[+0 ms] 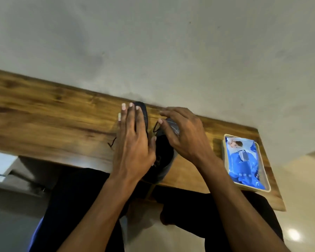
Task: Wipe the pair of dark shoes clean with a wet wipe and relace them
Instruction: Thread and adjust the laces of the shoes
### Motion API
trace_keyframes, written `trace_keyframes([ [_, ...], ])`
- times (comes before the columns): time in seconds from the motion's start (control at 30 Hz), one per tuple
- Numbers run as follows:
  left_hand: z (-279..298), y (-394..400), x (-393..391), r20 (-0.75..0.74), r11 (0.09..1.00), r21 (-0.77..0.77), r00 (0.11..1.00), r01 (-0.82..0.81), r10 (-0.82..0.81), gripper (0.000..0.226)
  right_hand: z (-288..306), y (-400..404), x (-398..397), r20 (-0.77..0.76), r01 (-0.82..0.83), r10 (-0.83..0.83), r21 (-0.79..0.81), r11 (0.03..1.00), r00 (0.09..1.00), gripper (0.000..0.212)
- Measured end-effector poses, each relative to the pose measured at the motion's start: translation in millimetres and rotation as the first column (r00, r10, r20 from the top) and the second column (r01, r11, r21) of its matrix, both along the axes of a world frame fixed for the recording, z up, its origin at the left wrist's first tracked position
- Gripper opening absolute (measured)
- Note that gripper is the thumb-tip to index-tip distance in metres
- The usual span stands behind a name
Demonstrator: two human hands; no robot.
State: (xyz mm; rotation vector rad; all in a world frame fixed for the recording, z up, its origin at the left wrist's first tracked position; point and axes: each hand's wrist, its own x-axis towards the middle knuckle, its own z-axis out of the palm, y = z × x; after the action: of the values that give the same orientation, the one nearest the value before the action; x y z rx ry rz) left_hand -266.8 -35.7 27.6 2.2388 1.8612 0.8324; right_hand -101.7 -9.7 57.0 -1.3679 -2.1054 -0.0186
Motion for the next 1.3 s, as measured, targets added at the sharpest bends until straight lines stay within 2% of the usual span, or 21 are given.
trace_keyframes([
  [0.07,2.3,5.2,-1.9,-0.033,0.998,-0.053,0.999,0.04,-0.041,0.084,-10.5,1.8,11.6,0.025,0.043,-0.041,-0.079,0.996,0.999,0.031],
  [0.17,6.2,19.3,-5.8,-0.101,0.974,-0.216,0.991,0.064,-0.087,0.087,-19.2,5.5,22.7,0.071,0.099,-0.088,-0.181,0.979,0.994,0.031],
  [0.3,-0.5,42.7,-16.1,-0.142,0.892,-0.452,0.988,-0.017,-0.054,0.092,-24.6,13.6,27.6,0.119,0.164,-0.133,-0.311,0.936,0.984,0.039],
  [0.37,-4.0,52.6,-21.1,-0.139,0.831,-0.553,0.99,-0.05,-0.032,0.089,-27.9,16.2,28.0,0.173,0.204,-0.143,-0.417,0.886,0.974,0.05],
  [0.47,-8.4,60.8,-24.2,-0.148,0.771,-0.636,0.986,-0.037,-0.075,0.08,-33.8,18.2,26.0,0.278,0.271,-0.12,-0.605,0.749,0.953,0.076],
  [0.57,-10.9,63.4,-24.9,-0.235,0.818,-0.572,0.968,-0.06,-0.093,0.068,-39.8,19.9,19.4,0.354,0.312,-0.089,-0.645,0.698,0.931,0.082],
  [0.7,-8.5,63.7,-23.2,-0.274,0.895,-0.435,0.961,-0.101,-0.025,0.05,-45.5,20.0,12.8,0.431,0.349,-0.099,-0.553,0.757,0.897,0.065],
  [0.9,-7.9,57.2,-10.5,-0.228,0.928,-0.371,0.972,-0.037,-0.052,0.049,-44.7,16.6,24.4,0.435,0.367,-0.109,-0.568,0.737,0.894,0.066],
  [1.1,-9.7,48.9,8.5,-0.248,0.946,-0.324,0.963,0.017,-0.103,0.046,-43.6,14.6,45.1,0.455,0.408,-0.132,-0.586,0.7,0.881,0.067],
  [1.3,-12.3,41.6,13.0,-0.188,0.945,-0.313,0.97,0.091,-0.156,0.047,-40.4,13.5,58.0,0.471,0.43,-0.127,-0.617,0.659,0.873,0.065],
])
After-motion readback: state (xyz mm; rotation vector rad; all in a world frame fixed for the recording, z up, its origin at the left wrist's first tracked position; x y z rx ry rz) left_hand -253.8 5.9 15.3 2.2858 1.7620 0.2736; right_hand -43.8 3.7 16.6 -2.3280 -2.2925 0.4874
